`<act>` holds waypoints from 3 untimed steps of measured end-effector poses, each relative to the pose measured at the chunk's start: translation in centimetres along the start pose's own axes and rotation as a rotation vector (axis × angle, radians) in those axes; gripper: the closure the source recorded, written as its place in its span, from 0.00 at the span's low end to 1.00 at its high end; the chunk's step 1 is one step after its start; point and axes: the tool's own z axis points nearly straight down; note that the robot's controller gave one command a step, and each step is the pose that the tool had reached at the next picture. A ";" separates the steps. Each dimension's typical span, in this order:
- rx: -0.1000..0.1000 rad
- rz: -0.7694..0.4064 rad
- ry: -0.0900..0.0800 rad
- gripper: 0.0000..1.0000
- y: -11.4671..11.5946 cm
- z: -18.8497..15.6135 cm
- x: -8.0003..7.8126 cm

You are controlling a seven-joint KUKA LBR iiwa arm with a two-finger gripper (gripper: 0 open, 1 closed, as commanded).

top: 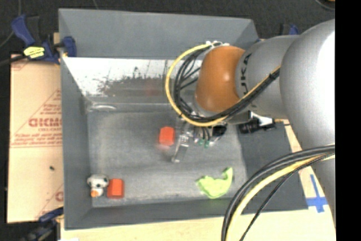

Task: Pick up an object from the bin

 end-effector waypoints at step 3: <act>-0.003 -0.437 -0.017 1.00 4.7 -5.4 -2.8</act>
Offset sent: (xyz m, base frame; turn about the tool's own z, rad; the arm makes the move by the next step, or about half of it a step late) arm 0.0000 0.0000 0.0000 0.0000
